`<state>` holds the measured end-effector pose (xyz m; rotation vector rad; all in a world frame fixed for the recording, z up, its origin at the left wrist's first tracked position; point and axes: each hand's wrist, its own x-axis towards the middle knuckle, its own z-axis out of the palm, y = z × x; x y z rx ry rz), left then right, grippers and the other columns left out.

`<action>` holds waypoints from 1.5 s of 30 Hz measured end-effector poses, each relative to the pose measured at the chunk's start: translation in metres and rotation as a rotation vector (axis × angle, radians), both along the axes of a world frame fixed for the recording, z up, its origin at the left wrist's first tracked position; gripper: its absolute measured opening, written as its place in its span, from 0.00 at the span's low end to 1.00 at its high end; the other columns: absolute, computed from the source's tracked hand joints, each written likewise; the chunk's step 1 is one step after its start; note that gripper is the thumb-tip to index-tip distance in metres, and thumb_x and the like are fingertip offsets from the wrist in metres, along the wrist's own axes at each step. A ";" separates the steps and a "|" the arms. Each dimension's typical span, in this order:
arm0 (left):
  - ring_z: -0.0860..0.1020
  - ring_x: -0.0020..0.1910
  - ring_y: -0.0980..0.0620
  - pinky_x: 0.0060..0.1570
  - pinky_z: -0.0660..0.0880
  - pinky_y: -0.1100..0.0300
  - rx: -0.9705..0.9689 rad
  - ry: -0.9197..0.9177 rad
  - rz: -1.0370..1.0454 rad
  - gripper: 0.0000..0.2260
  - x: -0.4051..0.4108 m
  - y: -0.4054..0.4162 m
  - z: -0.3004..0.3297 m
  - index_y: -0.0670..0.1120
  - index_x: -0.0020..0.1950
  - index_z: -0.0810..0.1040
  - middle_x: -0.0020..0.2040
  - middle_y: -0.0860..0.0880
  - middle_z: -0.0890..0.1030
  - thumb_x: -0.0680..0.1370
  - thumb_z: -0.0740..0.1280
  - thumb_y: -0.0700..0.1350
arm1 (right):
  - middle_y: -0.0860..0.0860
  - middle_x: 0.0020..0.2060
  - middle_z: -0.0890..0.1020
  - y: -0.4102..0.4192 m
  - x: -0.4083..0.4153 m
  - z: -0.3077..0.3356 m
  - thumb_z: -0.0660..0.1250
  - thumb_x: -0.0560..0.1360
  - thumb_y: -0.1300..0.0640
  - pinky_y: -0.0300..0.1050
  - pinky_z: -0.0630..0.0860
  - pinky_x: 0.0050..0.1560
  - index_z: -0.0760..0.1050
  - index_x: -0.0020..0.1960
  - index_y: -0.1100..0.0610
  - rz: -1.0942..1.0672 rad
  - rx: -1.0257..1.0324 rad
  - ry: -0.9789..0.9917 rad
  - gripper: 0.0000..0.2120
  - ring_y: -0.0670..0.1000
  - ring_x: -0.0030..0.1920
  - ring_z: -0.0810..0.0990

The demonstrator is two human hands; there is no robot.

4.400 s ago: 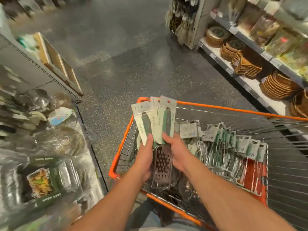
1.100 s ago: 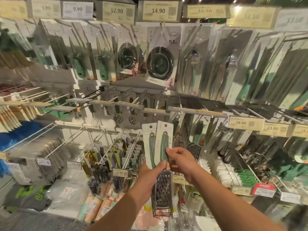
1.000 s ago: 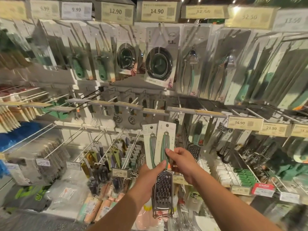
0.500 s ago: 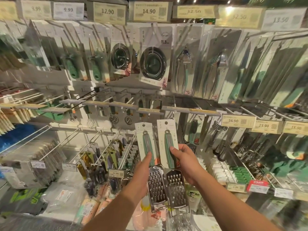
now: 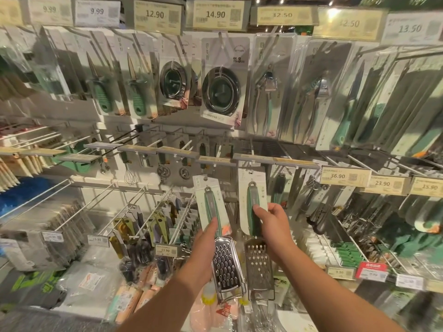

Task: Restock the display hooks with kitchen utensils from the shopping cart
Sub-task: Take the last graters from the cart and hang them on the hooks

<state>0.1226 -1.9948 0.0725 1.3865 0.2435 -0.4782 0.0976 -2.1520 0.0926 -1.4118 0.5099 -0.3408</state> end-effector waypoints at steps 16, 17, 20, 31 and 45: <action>0.82 0.62 0.42 0.69 0.73 0.36 -0.054 0.135 -0.011 0.38 0.042 0.007 -0.050 0.55 0.72 0.77 0.63 0.44 0.83 0.71 0.60 0.78 | 0.60 0.73 0.71 -0.014 0.055 0.022 0.65 0.83 0.50 0.54 0.74 0.62 0.58 0.79 0.61 -0.023 -0.312 0.362 0.31 0.63 0.67 0.75; 0.82 0.61 0.42 0.69 0.72 0.36 -0.044 0.128 -0.001 0.37 0.041 0.006 -0.047 0.54 0.71 0.77 0.61 0.45 0.85 0.72 0.59 0.77 | 0.60 0.70 0.73 -0.013 0.053 0.020 0.65 0.83 0.51 0.51 0.76 0.56 0.62 0.76 0.61 0.002 -0.301 0.351 0.27 0.59 0.58 0.79; 0.82 0.63 0.43 0.72 0.67 0.35 -0.035 0.077 -0.028 0.36 0.043 0.001 -0.053 0.58 0.72 0.75 0.57 0.47 0.87 0.71 0.59 0.76 | 0.56 0.55 0.82 -0.007 0.043 0.013 0.67 0.83 0.53 0.44 0.74 0.41 0.74 0.56 0.61 0.123 -0.186 0.305 0.10 0.52 0.39 0.76; 0.67 0.78 0.44 0.76 0.66 0.44 -0.083 -0.034 0.008 0.33 0.015 -0.009 -0.019 0.50 0.84 0.55 0.82 0.47 0.62 0.84 0.61 0.62 | 0.45 0.30 0.80 0.021 0.023 0.011 0.73 0.79 0.53 0.46 0.77 0.39 0.76 0.51 0.58 0.333 -0.161 0.112 0.10 0.48 0.30 0.78; 0.85 0.58 0.48 0.65 0.78 0.45 -0.022 -0.185 -0.029 0.18 0.020 0.004 -0.023 0.52 0.62 0.80 0.56 0.50 0.87 0.74 0.79 0.46 | 0.49 0.50 0.87 0.021 -0.007 0.003 0.66 0.83 0.61 0.35 0.78 0.37 0.77 0.60 0.54 0.316 -0.119 0.047 0.07 0.45 0.44 0.87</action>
